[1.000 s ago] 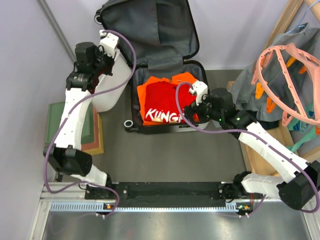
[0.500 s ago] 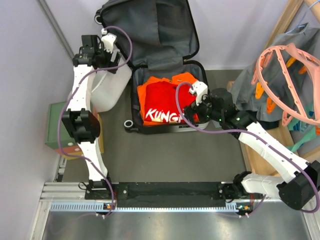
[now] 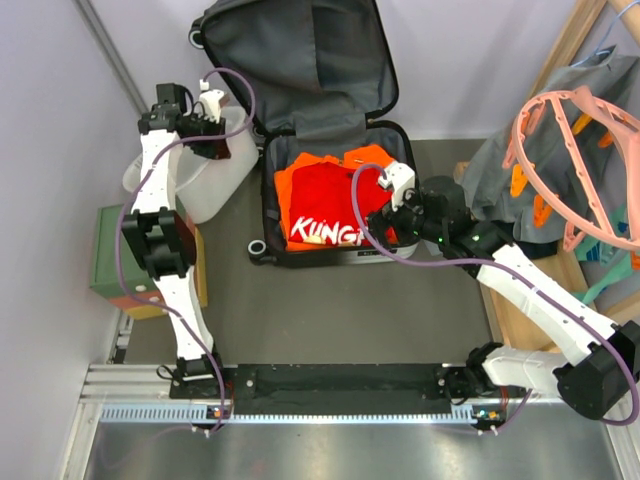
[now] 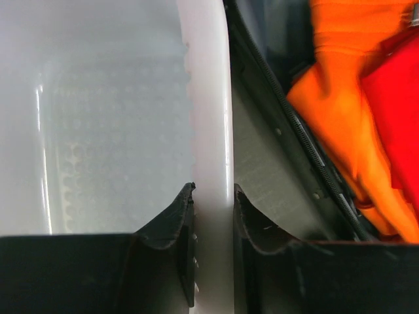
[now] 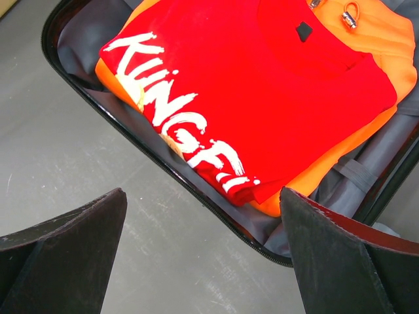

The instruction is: Open, take out, and arrange the luggage

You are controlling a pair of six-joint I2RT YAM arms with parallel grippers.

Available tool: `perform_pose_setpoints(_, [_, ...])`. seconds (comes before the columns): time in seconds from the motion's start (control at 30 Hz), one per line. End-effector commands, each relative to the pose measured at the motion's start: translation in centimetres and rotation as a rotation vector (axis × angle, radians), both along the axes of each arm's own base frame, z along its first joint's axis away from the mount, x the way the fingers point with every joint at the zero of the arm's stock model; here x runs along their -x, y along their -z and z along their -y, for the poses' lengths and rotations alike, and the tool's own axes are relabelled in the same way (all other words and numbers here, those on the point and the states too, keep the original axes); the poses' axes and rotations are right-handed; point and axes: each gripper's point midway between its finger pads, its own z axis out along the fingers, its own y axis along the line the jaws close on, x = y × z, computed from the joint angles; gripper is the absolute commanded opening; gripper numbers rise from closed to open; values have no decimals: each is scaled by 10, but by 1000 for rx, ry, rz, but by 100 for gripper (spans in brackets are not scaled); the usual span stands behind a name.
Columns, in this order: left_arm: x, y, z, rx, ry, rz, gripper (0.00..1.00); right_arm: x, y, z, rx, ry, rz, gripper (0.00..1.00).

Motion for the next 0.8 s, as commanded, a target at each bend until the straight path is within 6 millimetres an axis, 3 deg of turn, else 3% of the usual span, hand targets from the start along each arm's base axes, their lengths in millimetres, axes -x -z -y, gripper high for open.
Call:
perform_pose_setpoints(0.0, [7,-44,13,48,48,114,0,1,-14,-9,-49,-20,34,99])
perform_pose_setpoints(0.1, [5,-54,4,-7,6,162,0,2,-13,-10,-53,-25,31,99])
perform_pose_setpoints(0.13, [3,-73,1,-21,-6,229,0,2,-13,-10,-53,-25,31,99])
perform_pose_setpoints(0.17, [2,-76,-3,-34,-27,251,0,3,-12,-11,-52,-27,27,99])
perform_pose_setpoints(0.23, [-1,-116,-10,-66,-80,384,0,2,-11,-11,-52,-26,22,99])
perform_pose_setpoints(0.4, [18,-169,-12,-84,-101,543,0,4,-19,-12,-70,-29,39,99])
perform_pose_setpoints(0.5, [32,-173,0,-47,-42,542,0,6,-20,-11,-72,-30,43,99])
perform_pose_setpoints(0.53, [39,-175,12,-5,19,541,0,6,-23,-10,-77,-29,49,99])
perform_pose_setpoints(0.77, [82,-154,57,156,238,463,0,10,-35,-7,-98,-24,77,99])
